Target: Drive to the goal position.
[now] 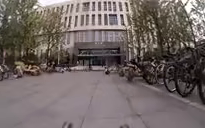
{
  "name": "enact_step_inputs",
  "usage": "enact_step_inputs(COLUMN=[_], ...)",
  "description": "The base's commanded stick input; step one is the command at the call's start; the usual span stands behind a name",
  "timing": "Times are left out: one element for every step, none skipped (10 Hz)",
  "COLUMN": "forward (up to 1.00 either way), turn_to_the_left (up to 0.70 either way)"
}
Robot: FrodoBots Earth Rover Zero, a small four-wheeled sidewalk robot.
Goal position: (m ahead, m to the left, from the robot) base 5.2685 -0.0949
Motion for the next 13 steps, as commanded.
enact_step_inputs(forward=[1.00, 1.00, 1.00, 1.00, 1.00, 1.00, 1.00, 1.00, 1.00, 1.00, 1.00, 1.00, 1.00], turn_to_the_left=[0.00, 0.00, 0.00, 0.00, 0.00, 0.00, 0.00, 0.00, 0.00, 0.00, 0.00, 0.00, 0.00])
